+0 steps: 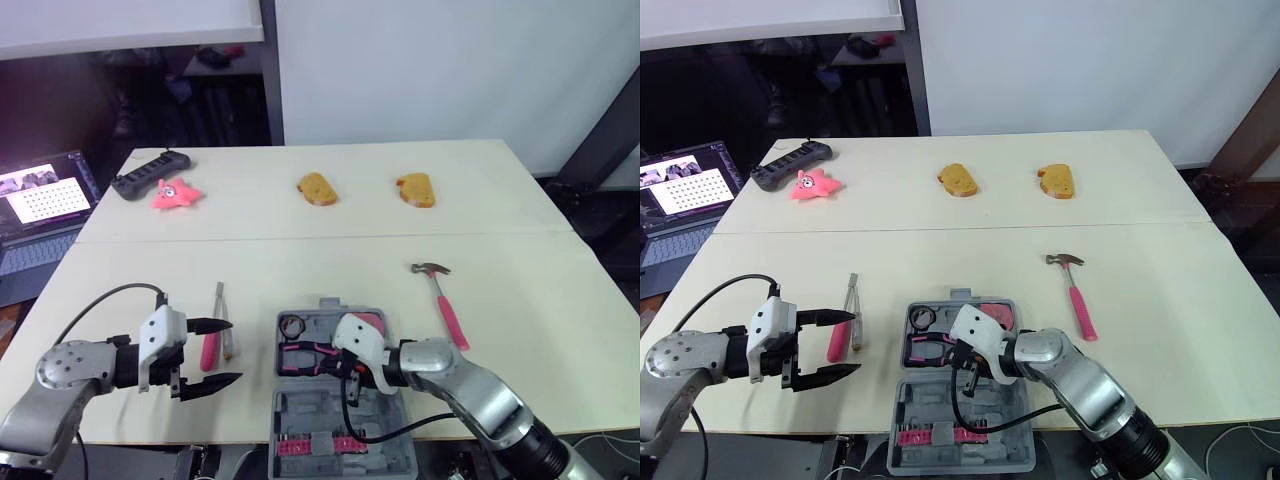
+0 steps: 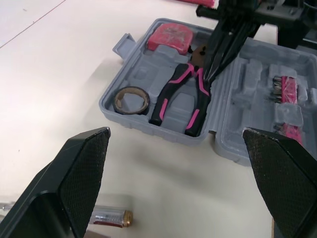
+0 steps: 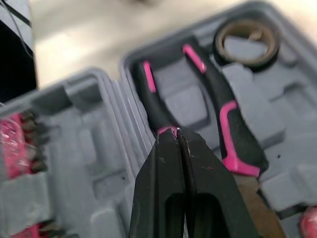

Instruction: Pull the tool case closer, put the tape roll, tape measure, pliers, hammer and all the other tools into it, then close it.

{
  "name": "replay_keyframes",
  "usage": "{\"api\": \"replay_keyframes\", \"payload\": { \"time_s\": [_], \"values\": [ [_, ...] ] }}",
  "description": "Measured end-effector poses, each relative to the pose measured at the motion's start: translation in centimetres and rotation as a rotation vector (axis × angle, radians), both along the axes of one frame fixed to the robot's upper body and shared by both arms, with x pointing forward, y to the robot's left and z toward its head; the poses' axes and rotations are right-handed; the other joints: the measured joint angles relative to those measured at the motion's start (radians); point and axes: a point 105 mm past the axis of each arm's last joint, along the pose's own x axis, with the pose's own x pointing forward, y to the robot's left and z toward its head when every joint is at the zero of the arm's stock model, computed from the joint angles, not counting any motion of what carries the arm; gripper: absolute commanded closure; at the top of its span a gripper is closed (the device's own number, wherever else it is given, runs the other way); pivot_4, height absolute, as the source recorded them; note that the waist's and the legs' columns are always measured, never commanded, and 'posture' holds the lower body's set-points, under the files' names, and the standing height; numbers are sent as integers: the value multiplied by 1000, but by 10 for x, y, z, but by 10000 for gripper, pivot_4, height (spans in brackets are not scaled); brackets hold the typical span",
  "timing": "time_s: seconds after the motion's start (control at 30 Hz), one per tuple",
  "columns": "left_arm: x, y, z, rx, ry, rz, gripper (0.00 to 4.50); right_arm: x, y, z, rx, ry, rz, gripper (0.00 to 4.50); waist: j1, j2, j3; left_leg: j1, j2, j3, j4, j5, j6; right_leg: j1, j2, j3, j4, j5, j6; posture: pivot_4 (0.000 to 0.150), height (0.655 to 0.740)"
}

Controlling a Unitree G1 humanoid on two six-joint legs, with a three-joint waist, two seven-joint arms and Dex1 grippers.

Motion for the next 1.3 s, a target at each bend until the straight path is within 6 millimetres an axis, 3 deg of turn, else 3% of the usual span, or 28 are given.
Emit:
{"api": "replay_keyframes", "payload": {
  "time_s": [0.63, 0.8, 0.87, 0.93, 1.0, 1.1, 1.2, 1.3],
  "values": [
    [-2, 0, -3, 3, 8, 3, 0, 2, 0, -3, -112, 25, -5, 44202, 6, -1, -1, 1, 0, 0, 0, 0, 0, 1, 0, 0, -1, 0, 0, 1500, 7400],
    [-3, -6, -15, 58, 30, -24, 0, 8, 3, 18, 42, -17, -38, 44202, 6, 1, 2, -1, 0, 0, 0, 0, 0, 0, 0, 0, -1, 0, 0, 1500, 7400],
    [-2, -14, -24, 91, 45, -44, 8966, 9, -8, 47, 151, -77, -46, 45000, 9, 2, 4, -1, -1, 0, 0, 0, -1, 1, 0, 0, -2, 0, 0, 1500, 7400],
    [-6, -20, -35, 128, 76, -65, 18771, 0, -35, 63, 166, -106, -44, 45000, 14, 2, 5, -1, -1, -1, 0, 0, 1, 1, -1, -1, -3, 0, 1, 1500, 7400],
    [-10, -23, -47, 163, 110, -84, 28423, -12, -64, 56, 99, -62, -52, 45000, 12, 0, 6, -1, -1, 0, 0, -1, 2, 2, 0, -1, -4, 0, 1, 1500, 7400],
    [-10, -26, -60, 203, 134, -90, 44785, -28, -87, 41, 27, 31, -48, 45000, 1, -2, 10, -1, 1, 2, 0, -1, 2, 1, 1, -2, -3, 0, 0, 1500, 7400],
    [-10, -32, -71, 228, 137, -110, 44785, -28, -111, 30, -99, 60, -82, 45000, 0, -2, 12, 0, 2, 3, 1, -1, 1, 1, 0, -1, -3, 0, 0, 1500, 7400],
    [-10, -35, -82, 233, 160, -96, 44785, -23, -121, 19, -181, 56, -106, 45000, 8, -3, 13, -1, 2, 3, 1, 0, 1, 1, 0, -1, -2, 0, 0, 1500, 7400]
  ]
}}
